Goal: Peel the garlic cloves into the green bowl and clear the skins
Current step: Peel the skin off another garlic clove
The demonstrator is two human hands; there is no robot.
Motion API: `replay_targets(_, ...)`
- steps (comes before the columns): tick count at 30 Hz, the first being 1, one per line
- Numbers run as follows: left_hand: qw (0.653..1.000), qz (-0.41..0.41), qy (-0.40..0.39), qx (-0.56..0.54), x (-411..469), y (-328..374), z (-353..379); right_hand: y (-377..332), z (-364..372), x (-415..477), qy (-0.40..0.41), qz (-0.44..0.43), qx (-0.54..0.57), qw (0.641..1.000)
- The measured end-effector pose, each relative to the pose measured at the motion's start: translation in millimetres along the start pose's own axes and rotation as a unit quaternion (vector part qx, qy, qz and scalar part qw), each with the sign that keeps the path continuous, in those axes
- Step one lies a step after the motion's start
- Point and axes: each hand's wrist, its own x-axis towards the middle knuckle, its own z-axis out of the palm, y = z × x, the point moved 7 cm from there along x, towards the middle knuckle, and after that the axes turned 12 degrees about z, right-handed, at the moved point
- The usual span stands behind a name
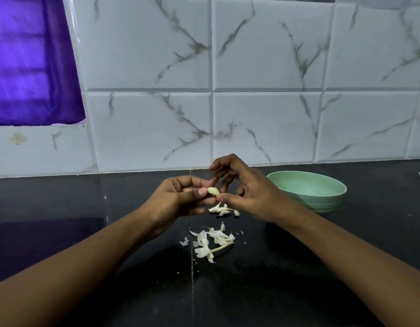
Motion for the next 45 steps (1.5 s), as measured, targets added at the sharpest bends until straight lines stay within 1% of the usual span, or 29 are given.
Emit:
replay_targets(3, 1.000, 0.001, 0.011, -0.013, 0.3, -0.5, -0.7, 2.2, -3.3, 0.3, 0.019, 0.011, 0.017, 1.000)
replay_targets(7, 1.000, 0.004, 0.020, -0.022, 1.5, 0.5, -1.7, 2.2, -11.2, -0.5, 0.070, 0.018, 0.022, 0.997)
replay_targets(11, 0.999, 0.010, 0.032, -0.028, 2.3, 3.2, -2.6, 1.3, -15.3, -3.9, 0.112, 0.022, 0.061, 0.992)
replay_targets(15, 0.998, 0.019, 0.046, -0.027, 1.9, 4.0, -3.8, 1.2, -20.9, -6.5, 0.150, 0.031, 0.060, 0.986)
replay_targets(17, 0.998, 0.027, 0.052, -0.023, 2.1, 4.5, -3.6, 3.1, -22.3, -4.7, 0.144, 0.042, 0.051, 0.987)
replay_targets(23, 0.997, 0.044, 0.061, -0.001, 2.8, 5.8, -6.7, 7.7, -15.5, 0.0, 0.080, 0.044, 0.029, 0.995)
replay_targets(29, 0.995, 0.063, 0.041, 0.067, 1.2, 7.9, -3.3, 11.9, -9.7, 1.5, 0.044, 0.054, 0.073, 0.995)
replay_targets(35, 0.990, 0.080, 0.042, 0.111, 1.3, 10.6, -3.0, 19.1, -8.0, 3.6, 0.035, 0.071, 0.058, 0.995)
replay_targets(37, 0.989, 0.082, 0.042, 0.112, 1.4, 11.4, -2.8, 20.6, -8.9, 4.4, 0.032, 0.085, 0.108, 0.990)
replay_targets(39, 0.990, 0.087, 0.040, 0.108, 1.7, 12.6, -1.8, 24.9, -9.3, 4.7, 0.026, 0.117, 0.196, 0.973)
replay_targets(41, 0.990, 0.090, 0.038, 0.105, 1.7, 13.2, -1.4, 30.5, -8.9, 4.1, 0.016, 0.156, 0.254, 0.954)
replay_targets(43, 0.990, 0.091, 0.047, 0.096, 1.8, 13.0, -3.6, 36.7, -10.1, 3.7, 0.015, 0.186, 0.263, 0.946)
replay_targets(45, 0.990, 0.094, 0.055, 0.086, 2.6, 13.8, -6.9, 39.3, -11.0, 3.3, 0.010, 0.209, 0.238, 0.949)
